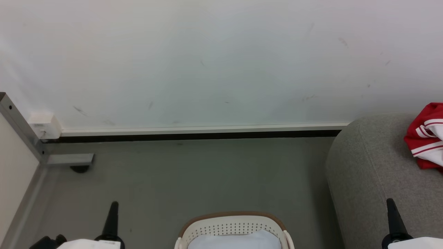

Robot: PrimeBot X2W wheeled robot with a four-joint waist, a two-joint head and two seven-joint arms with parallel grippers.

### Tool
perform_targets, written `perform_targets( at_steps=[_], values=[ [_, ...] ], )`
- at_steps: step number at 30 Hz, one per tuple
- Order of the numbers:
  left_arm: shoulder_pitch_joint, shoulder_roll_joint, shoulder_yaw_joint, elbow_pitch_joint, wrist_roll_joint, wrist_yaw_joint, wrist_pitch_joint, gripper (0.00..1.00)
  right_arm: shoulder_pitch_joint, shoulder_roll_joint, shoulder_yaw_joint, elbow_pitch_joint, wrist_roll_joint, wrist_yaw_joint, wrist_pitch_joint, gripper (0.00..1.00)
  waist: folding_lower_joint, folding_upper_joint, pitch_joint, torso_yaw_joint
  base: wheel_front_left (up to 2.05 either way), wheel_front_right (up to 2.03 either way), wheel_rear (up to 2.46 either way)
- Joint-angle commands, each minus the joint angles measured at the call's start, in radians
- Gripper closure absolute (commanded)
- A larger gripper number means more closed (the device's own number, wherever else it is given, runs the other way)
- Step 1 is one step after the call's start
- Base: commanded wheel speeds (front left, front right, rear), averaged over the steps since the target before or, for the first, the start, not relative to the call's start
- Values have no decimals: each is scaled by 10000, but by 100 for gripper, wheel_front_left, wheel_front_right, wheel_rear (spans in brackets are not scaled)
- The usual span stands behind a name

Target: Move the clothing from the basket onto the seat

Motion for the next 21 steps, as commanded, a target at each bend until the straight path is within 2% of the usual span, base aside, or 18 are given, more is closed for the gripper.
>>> perform_targets(
  at_steps=[1, 21],
  values=[
    [-193, 69, 55, -107, -220, -62, 64, 100, -222, -113, -44, -155, 231, -13, 31, 100, -1, 0, 5, 3, 0, 0, 0],
    [-431, 83, 308, -256, -2063, -107, 564, 100, -408, -171, -134, -302, 2269, -16, 459, 100, -1, 0, 108, 52, 0, 0, 0]
  ],
)
